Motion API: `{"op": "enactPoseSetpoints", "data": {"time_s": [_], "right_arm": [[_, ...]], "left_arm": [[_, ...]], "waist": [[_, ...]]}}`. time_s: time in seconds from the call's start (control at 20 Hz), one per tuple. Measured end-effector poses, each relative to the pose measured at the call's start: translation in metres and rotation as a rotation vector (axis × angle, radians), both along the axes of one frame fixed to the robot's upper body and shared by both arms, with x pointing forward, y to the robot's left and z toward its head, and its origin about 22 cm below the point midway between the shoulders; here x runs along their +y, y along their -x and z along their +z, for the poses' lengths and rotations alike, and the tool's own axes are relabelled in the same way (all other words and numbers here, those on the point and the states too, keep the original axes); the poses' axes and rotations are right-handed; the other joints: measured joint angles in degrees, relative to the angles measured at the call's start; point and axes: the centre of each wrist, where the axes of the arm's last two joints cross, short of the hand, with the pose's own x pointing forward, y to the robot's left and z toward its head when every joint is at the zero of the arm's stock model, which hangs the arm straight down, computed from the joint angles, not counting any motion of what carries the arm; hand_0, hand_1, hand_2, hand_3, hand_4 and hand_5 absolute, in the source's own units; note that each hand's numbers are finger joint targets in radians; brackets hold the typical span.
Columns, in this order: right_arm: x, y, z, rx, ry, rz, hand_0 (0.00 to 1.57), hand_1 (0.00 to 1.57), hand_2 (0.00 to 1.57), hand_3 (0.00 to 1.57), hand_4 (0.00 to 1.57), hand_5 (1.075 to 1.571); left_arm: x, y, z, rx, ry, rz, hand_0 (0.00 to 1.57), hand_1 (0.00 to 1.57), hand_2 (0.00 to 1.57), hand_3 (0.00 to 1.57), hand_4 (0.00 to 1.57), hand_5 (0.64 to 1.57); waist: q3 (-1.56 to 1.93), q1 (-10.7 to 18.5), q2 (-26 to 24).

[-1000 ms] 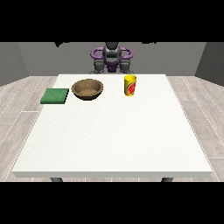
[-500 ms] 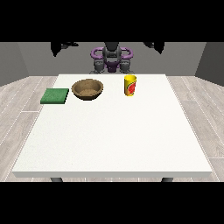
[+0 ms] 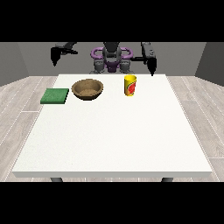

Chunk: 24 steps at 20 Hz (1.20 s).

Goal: Pick the cup and pour the ball into the bowl, then pick the bowl and place it on the pad

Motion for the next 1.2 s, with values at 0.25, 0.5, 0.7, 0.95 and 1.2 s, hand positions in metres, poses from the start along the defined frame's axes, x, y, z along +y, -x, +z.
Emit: {"op": "enactPoseSetpoints", "data": {"time_s": [0.25, 0.5, 0.7, 0.95, 1.2], "right_arm": [[0.005, -0.008, 0.004, -0.037, 0.009, 0.025, 0.0, 0.0, 0.0, 0.0, 0.0, 1.57], [-0.001, -0.011, -0.006, -0.046, -0.002, 0.027, 0.0, 0.0, 0.0, 0.0, 0.0, 1.57], [-0.011, -0.013, -0.016, -0.031, -0.01, 0.021, 0.0, 0.0, 0.0, 0.0, 0.0, 1.571], [-0.011, -0.02, -0.012, -0.076, -0.005, 0.04, 0.0, 0.0, 0.0, 0.0, 0.0, 1.571], [-0.009, -0.022, -0.013, -0.073, -0.003, 0.046, 0.0, 0.0, 0.0, 0.0, 0.0, 1.571]], "left_arm": [[-0.024, -0.011, -0.032, -0.023, -0.009, 0.035, 0.0, 0.0, 0.0, 0.0, 0.0, 1.53], [-0.032, -0.021, -0.056, -0.031, -0.024, 0.054, 0.0, 0.0, 0.0, 0.0, 0.0, 1.518], [-0.034, -0.023, -0.076, -0.01, -0.036, 0.04, 0.0, 0.0, 0.0, 0.0, 0.0, 1.52], [-0.03, -0.038, -0.082, -0.042, -0.041, 0.067, 0.0, 0.0, 0.0, 0.0, 0.0, 1.523], [-0.033, -0.042, -0.091, -0.04, -0.052, 0.081, 0.0, 0.0, 0.0, 0.0, 0.76, 1.32]], "waist": [[-0.02, -2.1, 2.7], [-0.01, -2.4, 4.1], [-0.01, -1.8, 3.6], [0.0, -3.1, 6.7], [0.02, -3.7, 6.7]]}}
